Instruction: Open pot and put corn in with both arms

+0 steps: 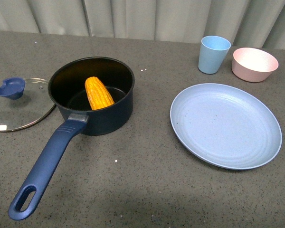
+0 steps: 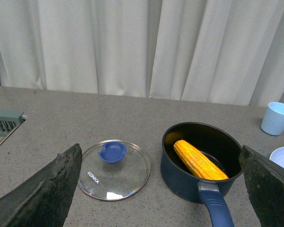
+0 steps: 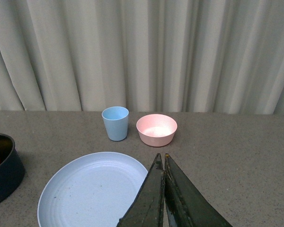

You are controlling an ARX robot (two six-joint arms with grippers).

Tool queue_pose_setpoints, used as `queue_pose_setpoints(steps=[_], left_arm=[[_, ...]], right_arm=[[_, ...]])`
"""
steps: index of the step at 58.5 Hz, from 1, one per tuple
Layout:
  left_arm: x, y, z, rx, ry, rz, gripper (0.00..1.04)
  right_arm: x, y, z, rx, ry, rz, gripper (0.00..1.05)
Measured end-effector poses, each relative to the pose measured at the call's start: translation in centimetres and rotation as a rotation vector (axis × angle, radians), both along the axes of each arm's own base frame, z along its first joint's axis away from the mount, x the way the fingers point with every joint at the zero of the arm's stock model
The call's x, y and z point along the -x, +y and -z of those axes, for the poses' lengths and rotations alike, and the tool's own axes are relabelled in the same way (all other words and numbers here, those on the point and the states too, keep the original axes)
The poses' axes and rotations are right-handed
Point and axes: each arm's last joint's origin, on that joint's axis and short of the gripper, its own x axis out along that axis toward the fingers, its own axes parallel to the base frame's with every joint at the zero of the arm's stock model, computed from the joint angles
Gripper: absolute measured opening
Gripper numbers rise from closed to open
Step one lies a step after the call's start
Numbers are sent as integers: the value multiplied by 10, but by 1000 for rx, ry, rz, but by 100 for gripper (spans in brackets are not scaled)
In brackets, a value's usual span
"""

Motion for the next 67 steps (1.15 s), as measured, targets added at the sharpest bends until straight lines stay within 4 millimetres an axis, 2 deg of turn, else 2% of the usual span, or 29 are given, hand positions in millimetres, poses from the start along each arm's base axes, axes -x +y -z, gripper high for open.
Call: queue_pose_setpoints(steps=[3,6,14,21,31,67], left_arm=[[0,0,0,0,0,0,98],[0,0,0,0,0,0,98],[0,0,0,0,0,0,98],[0,0,0,0,0,0,98],[0,0,0,0,0,0,98],[0,0,0,0,0,0,98]], right_arm=[[0,0,0,0,0,0,1],[0,0,0,1,1,0,7],[0,0,0,1,0,0,39],[0,0,0,1,0,0,59],[0,0,0,1,0,0,96],[0,0,0,1,0,0,95]])
